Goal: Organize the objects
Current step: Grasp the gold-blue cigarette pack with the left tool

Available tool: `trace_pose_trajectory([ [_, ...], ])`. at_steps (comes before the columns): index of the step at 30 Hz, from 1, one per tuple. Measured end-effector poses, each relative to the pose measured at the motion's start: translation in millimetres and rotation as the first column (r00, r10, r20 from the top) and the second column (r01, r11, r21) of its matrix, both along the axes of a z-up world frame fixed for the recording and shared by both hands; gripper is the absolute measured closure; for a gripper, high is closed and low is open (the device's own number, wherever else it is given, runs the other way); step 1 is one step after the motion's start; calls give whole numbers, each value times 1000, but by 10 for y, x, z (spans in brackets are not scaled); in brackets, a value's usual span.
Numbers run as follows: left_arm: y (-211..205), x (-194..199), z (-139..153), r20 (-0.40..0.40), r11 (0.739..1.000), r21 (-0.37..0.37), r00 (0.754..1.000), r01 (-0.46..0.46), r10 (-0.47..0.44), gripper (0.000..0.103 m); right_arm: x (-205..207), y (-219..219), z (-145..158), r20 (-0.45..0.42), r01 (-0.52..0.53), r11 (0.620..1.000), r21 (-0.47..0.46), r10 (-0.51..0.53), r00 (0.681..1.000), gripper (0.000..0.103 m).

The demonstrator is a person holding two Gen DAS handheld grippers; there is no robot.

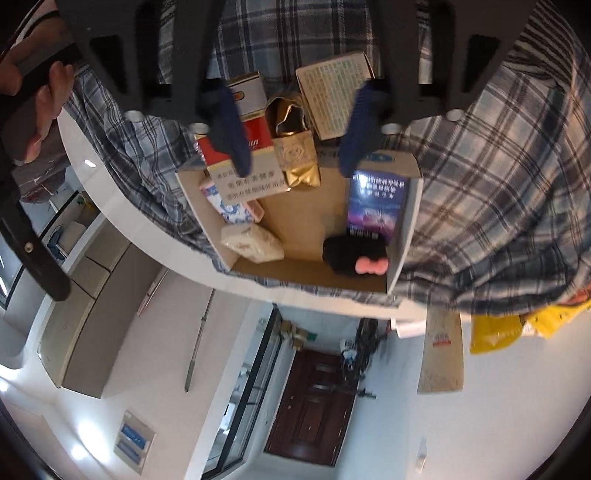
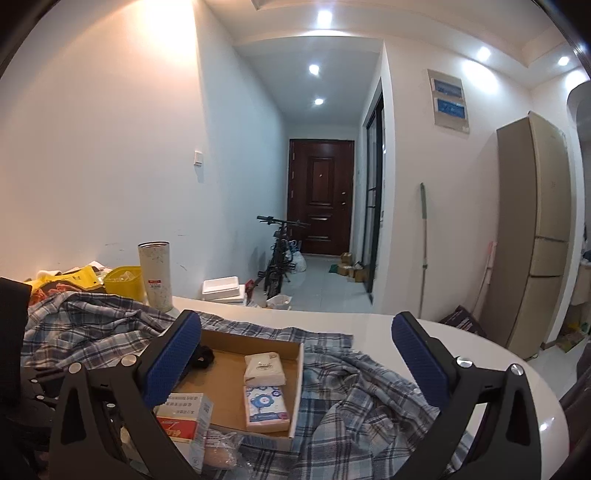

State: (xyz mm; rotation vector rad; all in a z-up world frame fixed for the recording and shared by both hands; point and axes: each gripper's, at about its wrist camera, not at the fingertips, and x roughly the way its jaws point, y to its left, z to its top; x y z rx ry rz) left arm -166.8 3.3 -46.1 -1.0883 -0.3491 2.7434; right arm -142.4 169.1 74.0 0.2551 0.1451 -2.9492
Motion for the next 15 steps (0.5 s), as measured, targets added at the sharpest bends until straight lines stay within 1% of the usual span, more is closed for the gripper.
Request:
trace_pose_trajectory([
  [1, 8, -8, -18, 10, 1000, 1, 1000, 5, -5, 67, 7, -3, 2, -12, 20, 1000, 12, -20, 1000, 0],
  [3, 32, -1, -23, 12, 1000, -7, 1000, 12, -12, 74, 18, 2, 7, -16, 25, 1000, 18, -25, 1000, 0],
  [6, 49, 14, -1, 0, 1000, -20, 1000, 15, -15, 85, 5, 21, 5, 10, 1, 1000, 1, -1, 1000, 0],
  [10, 84, 29, 33, -10, 999, -25, 999, 37, -37, 87, -24, 1, -16, 49, -20, 1000, 0, 20, 999, 0],
  [15, 126, 83, 95, -33, 998, -19, 997, 65, -66, 87, -131, -46, -97, 146, -41, 999, 26, 37, 989, 0],
])
